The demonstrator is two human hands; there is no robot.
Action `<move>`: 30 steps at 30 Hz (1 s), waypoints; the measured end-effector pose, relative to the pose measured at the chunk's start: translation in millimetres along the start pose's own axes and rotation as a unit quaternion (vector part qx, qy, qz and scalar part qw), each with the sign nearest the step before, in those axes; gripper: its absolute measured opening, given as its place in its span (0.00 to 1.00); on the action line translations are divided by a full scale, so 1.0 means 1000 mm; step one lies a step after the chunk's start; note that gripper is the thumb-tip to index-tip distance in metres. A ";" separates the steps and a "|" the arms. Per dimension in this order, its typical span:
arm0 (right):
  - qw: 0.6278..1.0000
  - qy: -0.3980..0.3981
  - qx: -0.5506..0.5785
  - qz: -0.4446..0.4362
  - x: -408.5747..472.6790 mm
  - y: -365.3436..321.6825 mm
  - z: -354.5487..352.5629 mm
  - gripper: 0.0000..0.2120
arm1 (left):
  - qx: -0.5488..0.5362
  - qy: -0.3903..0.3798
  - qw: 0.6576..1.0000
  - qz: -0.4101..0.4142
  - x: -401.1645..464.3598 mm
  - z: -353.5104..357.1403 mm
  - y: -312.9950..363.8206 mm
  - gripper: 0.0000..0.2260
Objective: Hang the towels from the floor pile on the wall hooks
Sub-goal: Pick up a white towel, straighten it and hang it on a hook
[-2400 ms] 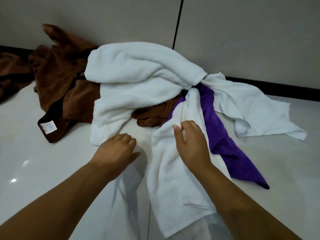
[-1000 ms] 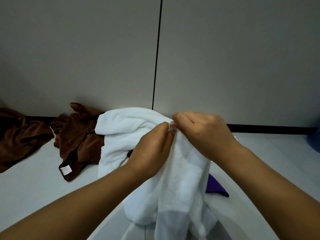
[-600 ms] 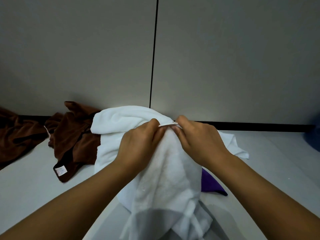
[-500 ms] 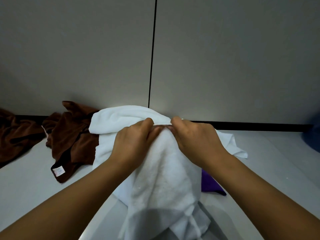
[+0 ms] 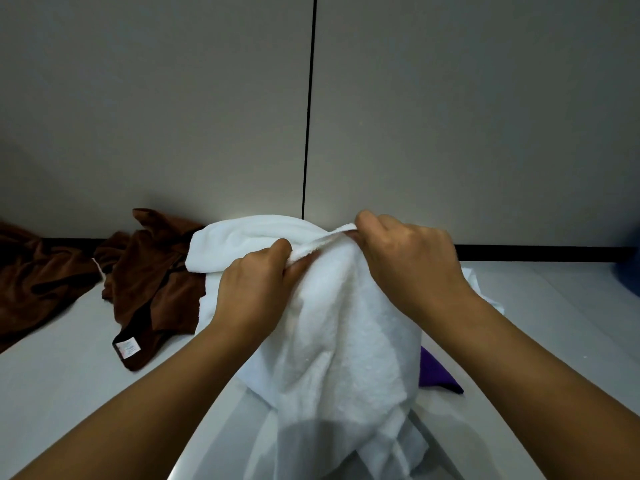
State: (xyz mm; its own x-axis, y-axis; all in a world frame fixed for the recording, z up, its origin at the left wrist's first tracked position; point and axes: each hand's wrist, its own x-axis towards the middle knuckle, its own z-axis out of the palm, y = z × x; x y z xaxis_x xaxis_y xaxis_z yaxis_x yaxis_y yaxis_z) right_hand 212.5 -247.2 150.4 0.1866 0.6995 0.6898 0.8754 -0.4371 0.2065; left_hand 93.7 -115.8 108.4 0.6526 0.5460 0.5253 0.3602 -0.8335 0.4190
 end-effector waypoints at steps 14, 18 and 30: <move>0.972 0.014 0.037 0.233 0.000 0.046 -0.030 0.14 | -0.084 0.026 0.985 -0.151 -0.009 0.000 -0.067 0.04; 0.959 0.027 0.054 0.276 -0.001 0.054 -0.032 0.14 | -0.073 0.060 0.980 -0.176 -0.010 -0.003 -0.074 0.06; 0.943 0.013 0.128 0.308 -0.014 0.060 -0.017 0.14 | -0.017 0.089 0.976 -0.199 -0.012 -0.010 -0.082 0.11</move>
State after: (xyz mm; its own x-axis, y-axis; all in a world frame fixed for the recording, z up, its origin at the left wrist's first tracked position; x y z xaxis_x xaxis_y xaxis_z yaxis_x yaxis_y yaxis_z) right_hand 254.3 -293.0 164.7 0.6858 0.3425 0.6422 0.6846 -0.6029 -0.4096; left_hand 49.4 -53.5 75.4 0.3380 0.8346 0.4349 0.5381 -0.5505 0.6383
